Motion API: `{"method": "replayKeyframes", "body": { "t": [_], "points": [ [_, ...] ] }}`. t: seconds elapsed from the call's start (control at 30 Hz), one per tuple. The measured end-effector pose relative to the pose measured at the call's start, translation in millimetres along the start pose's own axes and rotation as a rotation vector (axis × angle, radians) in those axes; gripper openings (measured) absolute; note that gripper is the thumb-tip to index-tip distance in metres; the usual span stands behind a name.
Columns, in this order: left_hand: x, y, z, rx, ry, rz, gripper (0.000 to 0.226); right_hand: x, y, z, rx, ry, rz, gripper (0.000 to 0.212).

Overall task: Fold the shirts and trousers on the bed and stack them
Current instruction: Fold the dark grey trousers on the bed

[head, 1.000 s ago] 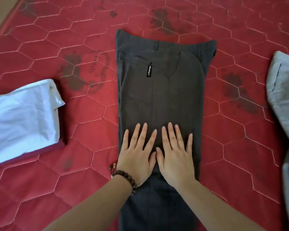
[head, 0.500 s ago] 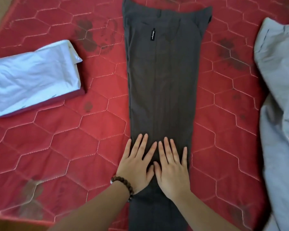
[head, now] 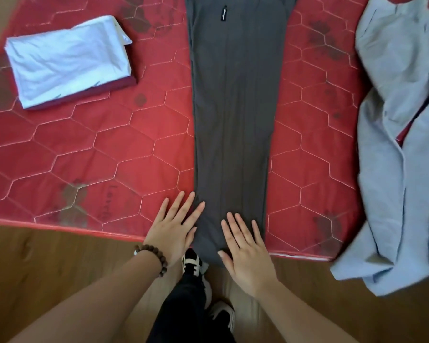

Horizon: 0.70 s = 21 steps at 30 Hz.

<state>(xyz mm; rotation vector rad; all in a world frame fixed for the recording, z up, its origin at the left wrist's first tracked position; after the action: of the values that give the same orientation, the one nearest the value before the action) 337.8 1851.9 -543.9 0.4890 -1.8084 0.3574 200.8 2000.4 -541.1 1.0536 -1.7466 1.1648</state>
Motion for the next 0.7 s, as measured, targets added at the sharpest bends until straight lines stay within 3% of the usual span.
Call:
{"method": "replayKeyframes", "body": {
  "t": [0.13,0.23,0.3,0.4,0.5,0.6,0.7],
  "points": [
    [-2.1,0.7,-28.5,-0.083,-0.009,0.05,0.093,13.6,15.8,-33.8,0.135,-0.039,0.015,0.056],
    [12.3,-6.6,-25.5,-0.094,0.024,0.067,0.11,39.3,53.2,-32.3,0.046,0.044,-0.002,0.095],
    [18.2,-6.8,-13.4,-0.18,0.028,0.079,0.105,51.5,77.0,-23.3,0.009,0.065,-0.092,0.108],
    [19.7,-4.2,7.2,-0.328,0.0,0.096,0.082,50.6,92.7,-6.8,0.145,0.022,-0.235,0.109],
    [13.6,-7.5,15.7,-0.378,-0.068,0.093,0.068,45.6,91.2,6.1,0.312,-0.034,-0.311,0.1],
    [13.1,-5.8,10.1,-0.382,-0.08,0.114,0.077,40.9,83.1,9.1,0.441,-0.082,-0.301,0.087],
    [25.0,5.2,10.4,-0.336,-0.088,0.035,0.071,47.4,75.0,9.9,0.445,-0.163,-0.188,0.076]
  ]
}}
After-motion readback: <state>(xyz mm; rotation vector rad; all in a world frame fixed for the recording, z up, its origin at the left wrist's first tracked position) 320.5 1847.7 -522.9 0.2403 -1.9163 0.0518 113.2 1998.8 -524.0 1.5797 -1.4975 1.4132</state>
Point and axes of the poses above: each hand's wrist, its own z-axis towards the middle knuckle, its own x-axis out of the back of the hand, y = z × x, the point moved 3 cm from there along z, towards the middle knuckle, and after that the axes turned 4 degrees about z, right-handed, at the moved point
